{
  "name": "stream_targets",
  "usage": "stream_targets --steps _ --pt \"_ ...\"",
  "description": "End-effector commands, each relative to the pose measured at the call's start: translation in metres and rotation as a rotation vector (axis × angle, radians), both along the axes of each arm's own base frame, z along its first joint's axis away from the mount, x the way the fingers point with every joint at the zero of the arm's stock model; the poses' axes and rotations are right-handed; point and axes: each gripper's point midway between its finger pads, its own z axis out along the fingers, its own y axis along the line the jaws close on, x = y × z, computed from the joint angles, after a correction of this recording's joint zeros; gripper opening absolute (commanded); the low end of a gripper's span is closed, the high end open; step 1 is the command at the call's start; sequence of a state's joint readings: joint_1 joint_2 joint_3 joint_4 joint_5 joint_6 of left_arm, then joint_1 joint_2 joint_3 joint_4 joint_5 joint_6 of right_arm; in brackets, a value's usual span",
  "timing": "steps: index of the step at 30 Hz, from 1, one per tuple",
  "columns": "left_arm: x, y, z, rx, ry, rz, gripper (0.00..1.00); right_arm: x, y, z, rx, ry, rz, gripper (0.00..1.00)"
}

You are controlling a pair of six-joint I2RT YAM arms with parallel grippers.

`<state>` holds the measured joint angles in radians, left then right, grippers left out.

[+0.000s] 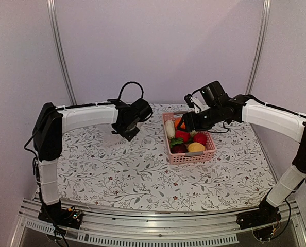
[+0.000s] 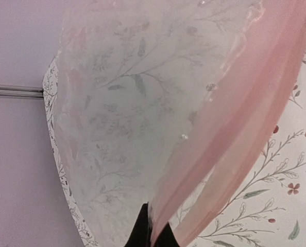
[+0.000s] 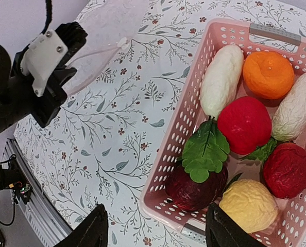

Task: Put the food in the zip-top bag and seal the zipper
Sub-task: Pick up the zipper food storage bag at the center of the board, then pick up the fake fruit from the bin.

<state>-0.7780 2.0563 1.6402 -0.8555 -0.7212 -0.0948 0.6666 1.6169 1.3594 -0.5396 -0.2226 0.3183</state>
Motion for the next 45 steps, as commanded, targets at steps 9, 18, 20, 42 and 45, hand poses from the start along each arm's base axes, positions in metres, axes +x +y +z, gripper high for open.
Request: stream_targets --steps 9,18,20,42,45 --pt "-0.044 -0.035 0.054 -0.471 0.166 0.026 0.0 0.033 -0.043 -0.029 -0.105 0.093 -0.139 0.64" --pt "-0.052 -0.064 0.09 -0.67 0.185 -0.041 0.0 0.055 -0.037 -0.071 -0.197 0.171 -0.125 0.74" --pt "-0.052 -0.064 0.096 -0.684 0.178 -0.042 0.0 0.06 -0.034 -0.078 -0.198 0.178 -0.125 0.74" --pt "-0.054 -0.059 0.098 -0.687 0.186 -0.004 0.0 0.108 -0.006 -0.138 -0.167 0.237 -0.158 0.85" --pt "-0.054 -0.06 0.098 -0.694 0.188 0.004 0.0 0.114 -0.003 -0.141 -0.165 0.233 -0.163 0.89"
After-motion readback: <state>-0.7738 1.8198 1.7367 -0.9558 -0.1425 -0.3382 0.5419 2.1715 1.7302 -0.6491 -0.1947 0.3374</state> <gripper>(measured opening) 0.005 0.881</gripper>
